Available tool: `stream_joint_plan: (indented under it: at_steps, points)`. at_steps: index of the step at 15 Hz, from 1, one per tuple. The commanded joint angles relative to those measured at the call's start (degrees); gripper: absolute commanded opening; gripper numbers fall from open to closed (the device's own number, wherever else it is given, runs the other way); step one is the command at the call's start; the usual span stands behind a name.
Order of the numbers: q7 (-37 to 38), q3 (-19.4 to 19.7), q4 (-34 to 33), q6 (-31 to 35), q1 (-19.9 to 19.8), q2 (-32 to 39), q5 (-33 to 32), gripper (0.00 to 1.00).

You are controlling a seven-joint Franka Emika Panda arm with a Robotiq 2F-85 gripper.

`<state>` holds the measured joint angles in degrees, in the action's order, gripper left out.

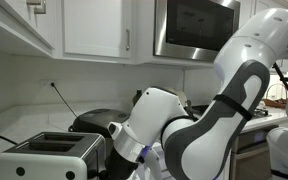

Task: Push the toaster lever up

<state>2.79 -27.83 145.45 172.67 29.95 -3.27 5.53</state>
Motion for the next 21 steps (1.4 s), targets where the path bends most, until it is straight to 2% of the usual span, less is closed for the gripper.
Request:
stream_joint_plan:
  at_steps: [1, 5, 8, 14, 21]
  points:
    - [1.2, -0.2, 0.5, 2.2, 0.0, -0.1, 0.4, 0.0]
    - [1.5, 0.0, -0.1, -2.1, -0.9, -1.4, -2.0, 0.0]
    - [3.4, 0.0, -1.9, -11.6, -2.3, -4.3, -7.8, 0.0]
    - [-1.1, 1.5, -8.5, -40.5, -2.0, -8.1, -5.4, 0.0]
    - [-3.8, 3.0, -22.3, -73.4, -3.1, -7.2, -4.8, 0.0]
